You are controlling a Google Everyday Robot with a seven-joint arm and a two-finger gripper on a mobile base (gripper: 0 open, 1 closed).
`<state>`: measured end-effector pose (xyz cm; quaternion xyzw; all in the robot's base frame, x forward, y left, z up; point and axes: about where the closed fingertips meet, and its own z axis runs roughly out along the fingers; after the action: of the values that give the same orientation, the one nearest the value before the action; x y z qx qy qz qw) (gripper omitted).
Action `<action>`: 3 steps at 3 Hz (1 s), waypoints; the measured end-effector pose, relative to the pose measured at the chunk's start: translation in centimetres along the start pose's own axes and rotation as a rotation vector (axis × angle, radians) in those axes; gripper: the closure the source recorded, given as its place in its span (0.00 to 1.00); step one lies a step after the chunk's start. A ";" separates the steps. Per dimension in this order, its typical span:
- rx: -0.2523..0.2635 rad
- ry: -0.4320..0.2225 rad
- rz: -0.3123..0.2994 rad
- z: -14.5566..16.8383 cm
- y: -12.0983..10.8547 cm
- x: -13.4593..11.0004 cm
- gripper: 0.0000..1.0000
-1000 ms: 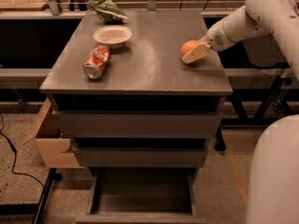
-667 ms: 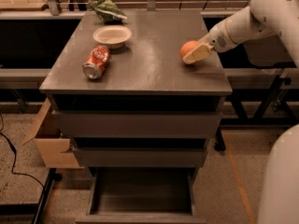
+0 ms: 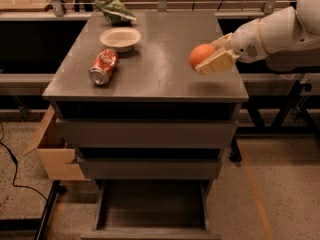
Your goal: Place orange into bottom drawer
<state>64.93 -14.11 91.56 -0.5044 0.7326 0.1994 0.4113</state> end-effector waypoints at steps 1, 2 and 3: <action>-0.119 0.013 -0.012 -0.7 5.1 0.5 1.00; -0.121 0.009 -0.013 -0.7 5.4 0.5 1.00; -0.150 -0.020 -0.025 -0.5 9.7 1.8 1.00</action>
Offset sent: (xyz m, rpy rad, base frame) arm -0.0365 0.0097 -0.0006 0.0090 0.0321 0.0664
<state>55.74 -11.47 89.19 -0.5407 0.7053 0.2536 0.3820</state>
